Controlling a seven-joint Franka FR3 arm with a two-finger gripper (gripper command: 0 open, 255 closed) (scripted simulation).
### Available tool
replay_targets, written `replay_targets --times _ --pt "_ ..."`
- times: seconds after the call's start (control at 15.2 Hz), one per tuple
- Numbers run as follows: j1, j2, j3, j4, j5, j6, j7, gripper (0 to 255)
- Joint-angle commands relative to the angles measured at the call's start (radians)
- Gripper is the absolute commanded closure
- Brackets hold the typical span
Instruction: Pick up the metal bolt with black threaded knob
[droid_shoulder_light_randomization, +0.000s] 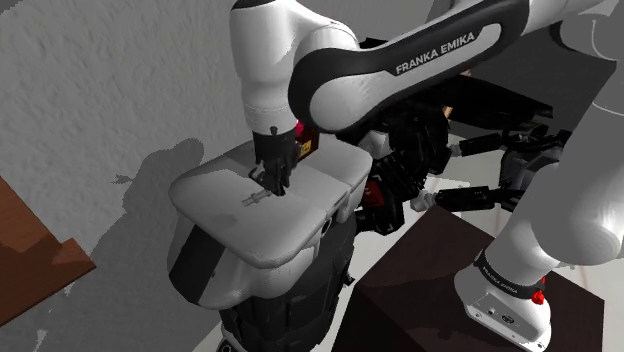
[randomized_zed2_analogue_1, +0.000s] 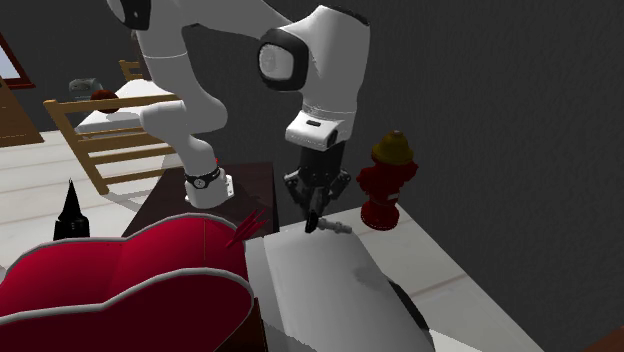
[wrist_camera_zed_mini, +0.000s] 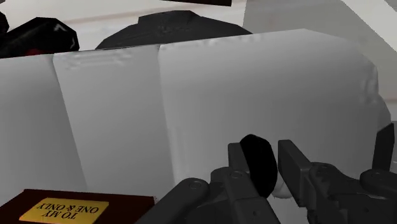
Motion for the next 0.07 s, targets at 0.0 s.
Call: replay_targets --times 0.0 --pt "-0.001 -0.002 0.0 0.004 0.001 -0.005 -0.003 255"
